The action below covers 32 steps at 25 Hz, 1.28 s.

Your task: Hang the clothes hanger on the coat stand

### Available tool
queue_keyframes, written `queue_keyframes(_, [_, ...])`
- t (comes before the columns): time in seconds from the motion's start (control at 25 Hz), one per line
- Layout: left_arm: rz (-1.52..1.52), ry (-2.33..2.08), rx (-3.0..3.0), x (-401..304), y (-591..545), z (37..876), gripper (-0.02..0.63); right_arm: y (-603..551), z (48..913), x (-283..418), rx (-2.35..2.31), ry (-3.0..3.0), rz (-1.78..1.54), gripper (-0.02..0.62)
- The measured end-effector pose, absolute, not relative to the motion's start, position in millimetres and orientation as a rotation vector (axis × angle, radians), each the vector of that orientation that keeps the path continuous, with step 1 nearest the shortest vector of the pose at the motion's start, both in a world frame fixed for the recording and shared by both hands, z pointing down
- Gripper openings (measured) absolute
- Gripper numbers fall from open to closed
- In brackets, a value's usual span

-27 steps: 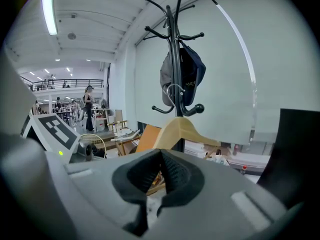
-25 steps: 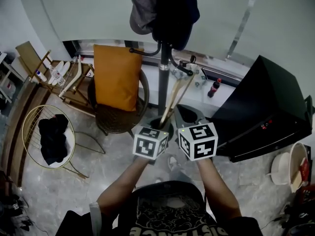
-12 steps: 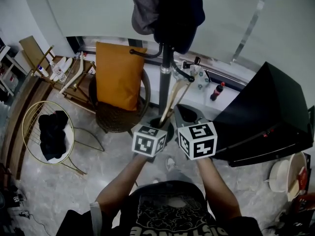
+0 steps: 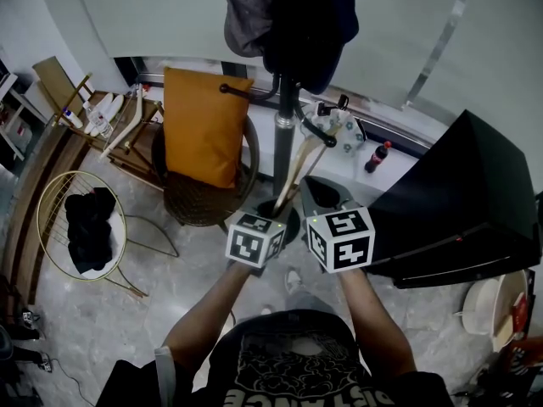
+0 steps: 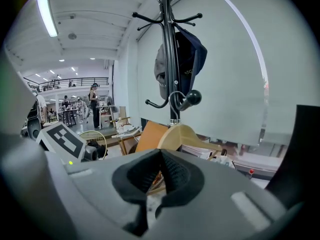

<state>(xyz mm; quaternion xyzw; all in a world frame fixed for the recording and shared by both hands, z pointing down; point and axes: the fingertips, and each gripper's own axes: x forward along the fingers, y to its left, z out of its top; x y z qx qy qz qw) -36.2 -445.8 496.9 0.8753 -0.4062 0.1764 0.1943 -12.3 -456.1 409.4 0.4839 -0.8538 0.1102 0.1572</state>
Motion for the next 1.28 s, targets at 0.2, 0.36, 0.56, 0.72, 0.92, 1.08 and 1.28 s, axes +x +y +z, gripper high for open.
queue_keyframes(0.2, [0.515, -1.140, 2.447, -36, -454, 505, 0.028, -465, 412, -10, 1.381, -2.440, 0.325, 0.000])
queue_keyframes(0.36, [0.520, -1.137, 2.441, -34, -458, 512, 0.028, -468, 415, -8, 1.375, -2.432, 0.326, 0.000])
queue_keyframes(0.56, [0.522, -1.141, 2.438, -34, -464, 517, 0.028, -473, 418, -5, 1.375, -2.422, 0.325, 0.000])
queue_keyframes(0.72, [0.527, -1.138, 2.433, -32, -464, 521, 0.028, -474, 419, -2, 1.378, -2.419, 0.323, 0.000])
queue_keyframes(0.92, [0.534, -1.150, 2.429, -34, -465, 522, 0.028, -474, 417, -2, 1.379, -2.421, 0.320, 0.000])
queue_keyframes(1.08, [0.539, -1.162, 2.427, -36, -465, 524, 0.028, -473, 416, -2, 1.381, -2.422, 0.322, 0.000])
queue_keyframes(1.28, [0.555, -1.172, 2.426, -38, -464, 526, 0.029, -468, 420, -1, 1.382, -2.420, 0.335, 0.000])
